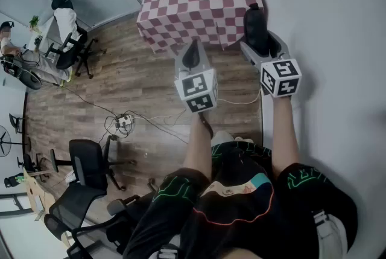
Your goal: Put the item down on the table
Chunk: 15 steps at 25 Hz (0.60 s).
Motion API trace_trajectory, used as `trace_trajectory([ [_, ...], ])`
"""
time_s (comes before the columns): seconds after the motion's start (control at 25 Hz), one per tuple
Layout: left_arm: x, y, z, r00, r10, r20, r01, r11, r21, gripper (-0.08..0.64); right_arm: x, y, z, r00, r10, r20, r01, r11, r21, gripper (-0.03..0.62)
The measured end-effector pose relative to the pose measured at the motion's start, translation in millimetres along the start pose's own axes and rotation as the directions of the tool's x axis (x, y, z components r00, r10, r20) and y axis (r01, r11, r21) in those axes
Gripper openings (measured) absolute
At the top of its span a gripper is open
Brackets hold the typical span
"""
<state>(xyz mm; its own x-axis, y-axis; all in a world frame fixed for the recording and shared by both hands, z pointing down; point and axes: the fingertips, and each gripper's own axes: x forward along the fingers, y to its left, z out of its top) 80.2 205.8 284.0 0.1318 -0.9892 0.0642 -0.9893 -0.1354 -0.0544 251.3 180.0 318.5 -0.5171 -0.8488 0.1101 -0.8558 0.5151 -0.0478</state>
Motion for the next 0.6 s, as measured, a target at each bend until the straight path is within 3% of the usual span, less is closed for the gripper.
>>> trace_trajectory([
  [0.2, -2, 2, 3, 1.000, 0.018, -0.006, -0.018, 1.000, 0.012, 0.009, -4, 1, 11, 1.000, 0.019, 0.025, -0.019, 1.000, -0.022, 0.362],
  [0.4, 3, 2, 14, 1.000, 0.016, 0.014, -0.017, 1.000, 0.018, 0.009, -7, -7, 34, 0.993, 0.013, 0.116, -0.012, 1.000, -0.010, 0.362],
  [0.6, 1, 12, 23, 0.999, 0.031, 0.034, -0.032, 0.999, 0.024, 0.009, 0, -8, 37, 0.994, 0.003, 0.112, -0.002, 1.000, -0.001, 0.364],
])
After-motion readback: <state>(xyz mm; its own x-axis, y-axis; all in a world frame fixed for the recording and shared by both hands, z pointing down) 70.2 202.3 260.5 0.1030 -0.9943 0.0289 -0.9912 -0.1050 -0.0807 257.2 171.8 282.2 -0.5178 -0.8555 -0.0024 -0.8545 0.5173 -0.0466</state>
